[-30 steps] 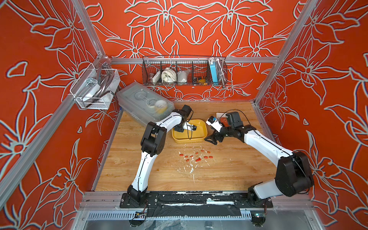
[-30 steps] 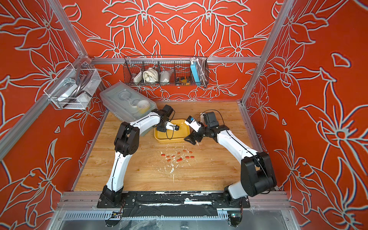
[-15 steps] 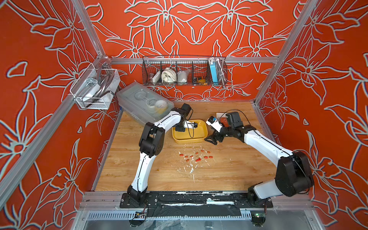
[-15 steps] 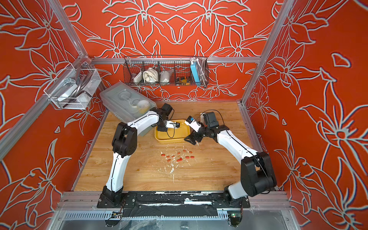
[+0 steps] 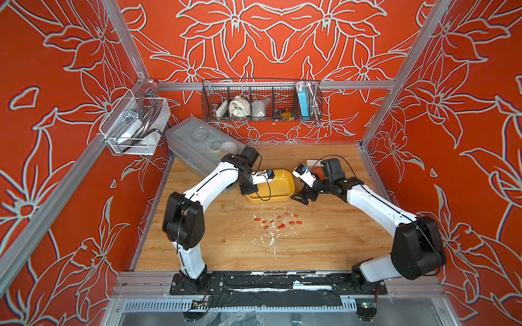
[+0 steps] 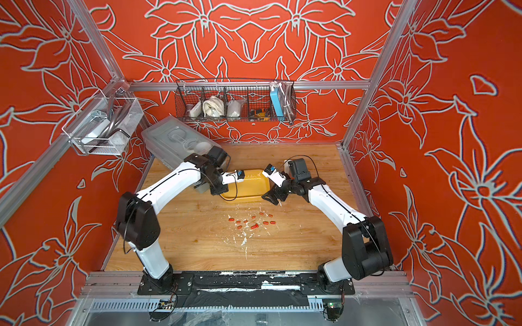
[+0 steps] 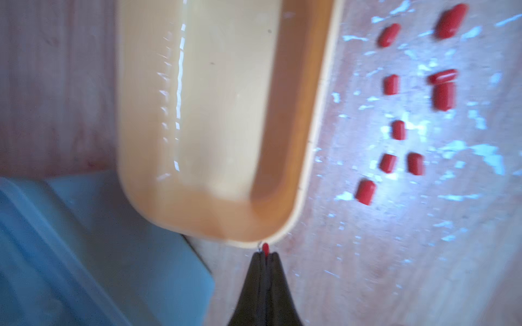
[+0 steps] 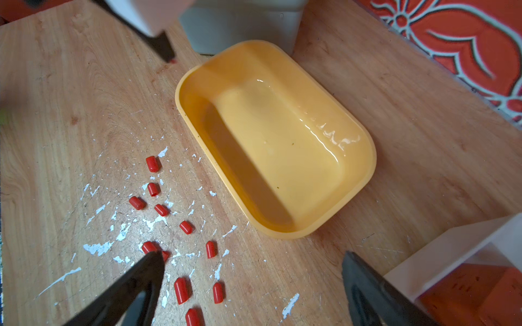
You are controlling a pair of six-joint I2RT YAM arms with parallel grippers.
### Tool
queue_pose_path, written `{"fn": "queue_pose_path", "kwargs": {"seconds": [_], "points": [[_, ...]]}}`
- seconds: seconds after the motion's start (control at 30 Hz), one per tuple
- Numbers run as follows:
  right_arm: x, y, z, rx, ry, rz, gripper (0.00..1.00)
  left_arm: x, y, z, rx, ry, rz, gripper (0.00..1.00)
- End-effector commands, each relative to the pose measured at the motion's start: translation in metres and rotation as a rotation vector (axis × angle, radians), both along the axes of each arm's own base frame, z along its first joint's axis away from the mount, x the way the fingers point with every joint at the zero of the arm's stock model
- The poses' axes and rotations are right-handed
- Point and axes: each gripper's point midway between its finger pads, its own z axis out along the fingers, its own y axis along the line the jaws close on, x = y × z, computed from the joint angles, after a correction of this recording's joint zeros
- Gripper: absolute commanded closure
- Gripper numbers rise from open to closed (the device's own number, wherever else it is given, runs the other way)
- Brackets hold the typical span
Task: Take the screw protection sleeves out of the storage box
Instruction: Pick up the screw protection sleeve from the storage box, then place the screw protection sleeve at the center of the board.
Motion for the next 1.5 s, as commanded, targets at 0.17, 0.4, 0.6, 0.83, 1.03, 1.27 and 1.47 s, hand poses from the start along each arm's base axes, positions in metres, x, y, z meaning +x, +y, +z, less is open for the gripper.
{"fn": "queue_pose_path", "kwargs": {"seconds": [0.17,0.4,0.6,0.83,1.03,1.27,1.47], "points": [[0.001,-0.007,0.0,-0.015,-0.009,-0.013,0.03,-0.061,0.014,-0.052,-0.019,0.193,0.1,1.0],[0.002,-0.012,0.0,-0.033,-0.025,-0.028,0.03,-0.058,0.012,-0.089,0.001,0.216,0.131,1.0],[0.003,-0.014,0.0,-0.038,-0.029,-0.031,0.03,-0.058,0.01,-0.112,0.027,0.235,0.143,0.92],[0.003,-0.017,0.001,-0.042,-0.034,-0.038,0.03,-0.055,0.004,-0.109,0.002,0.238,0.149,0.81],[0.006,-0.021,0.006,-0.056,-0.056,-0.052,0.03,-0.061,0.0,-0.088,-0.037,0.244,0.139,0.73],[0.015,-0.037,0.015,-0.136,-0.126,-0.102,0.03,-0.064,-0.002,-0.047,-0.099,0.204,0.134,0.67],[0.026,-0.067,0.016,-0.312,-0.217,-0.162,0.02,-0.054,0.01,-0.009,-0.128,0.094,0.155,0.6]]}}
